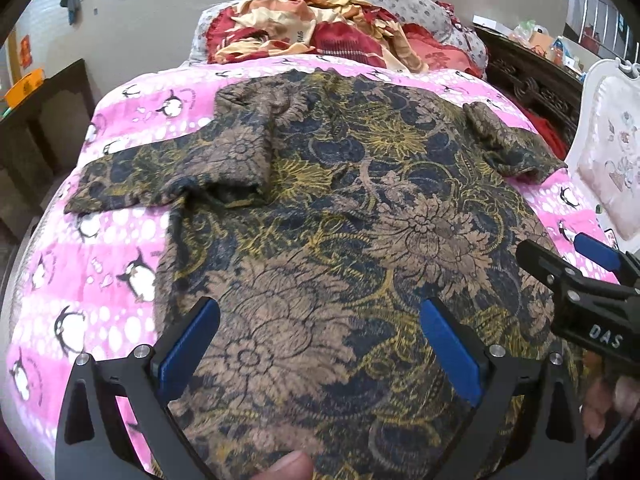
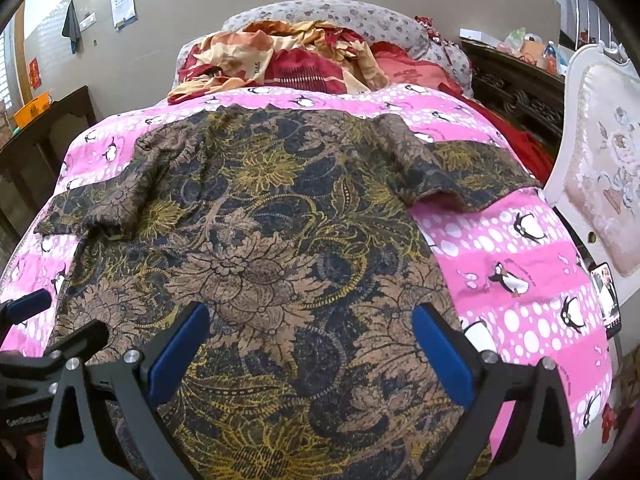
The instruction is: Fold small clothes
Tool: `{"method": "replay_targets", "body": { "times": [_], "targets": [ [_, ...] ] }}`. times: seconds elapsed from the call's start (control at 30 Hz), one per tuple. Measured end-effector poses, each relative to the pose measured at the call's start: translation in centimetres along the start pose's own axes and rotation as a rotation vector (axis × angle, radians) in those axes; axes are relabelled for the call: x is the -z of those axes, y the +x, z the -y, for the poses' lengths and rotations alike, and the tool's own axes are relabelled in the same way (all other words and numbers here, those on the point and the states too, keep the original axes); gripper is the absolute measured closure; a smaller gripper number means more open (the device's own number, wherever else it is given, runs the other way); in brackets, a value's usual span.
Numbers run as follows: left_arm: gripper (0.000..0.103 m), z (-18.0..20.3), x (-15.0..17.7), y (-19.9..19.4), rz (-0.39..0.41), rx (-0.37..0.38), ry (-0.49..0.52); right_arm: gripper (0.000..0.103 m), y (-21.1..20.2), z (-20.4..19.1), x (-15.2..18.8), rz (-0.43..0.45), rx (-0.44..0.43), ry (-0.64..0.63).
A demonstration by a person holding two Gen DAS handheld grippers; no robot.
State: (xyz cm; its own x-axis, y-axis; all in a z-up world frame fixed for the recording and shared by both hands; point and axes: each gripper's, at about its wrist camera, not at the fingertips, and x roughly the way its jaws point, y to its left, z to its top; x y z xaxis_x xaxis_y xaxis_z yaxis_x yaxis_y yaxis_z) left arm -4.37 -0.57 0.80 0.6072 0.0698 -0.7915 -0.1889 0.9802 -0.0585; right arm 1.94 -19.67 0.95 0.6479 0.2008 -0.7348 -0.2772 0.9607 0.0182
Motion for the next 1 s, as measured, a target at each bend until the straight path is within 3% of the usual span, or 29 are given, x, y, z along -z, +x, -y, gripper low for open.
{"method": "replay_targets", "body": {
  "times": [0.3, 0.57, 1.0],
  "targets": [
    [0.018, -1.4, 0.5, -2.1, 0.036, -0.009, -0.038, 0.0, -1.1, -1.2, 0.4, -0.001, -0.013, -0.018],
    [0.018, -1.3, 1.6, -1.4, 0.006, -0.006, -0.045, 0.0, -1.6, -1.3, 0.9, 0.002, -0.027, -0.009],
    [0.018, -1.3, 0.9, -1.3, 0.031, 0.004, -0.059, 0.0, -1.5, -1.0, 1.1, 0.008, -0.014, -0.022]
  ]
}}
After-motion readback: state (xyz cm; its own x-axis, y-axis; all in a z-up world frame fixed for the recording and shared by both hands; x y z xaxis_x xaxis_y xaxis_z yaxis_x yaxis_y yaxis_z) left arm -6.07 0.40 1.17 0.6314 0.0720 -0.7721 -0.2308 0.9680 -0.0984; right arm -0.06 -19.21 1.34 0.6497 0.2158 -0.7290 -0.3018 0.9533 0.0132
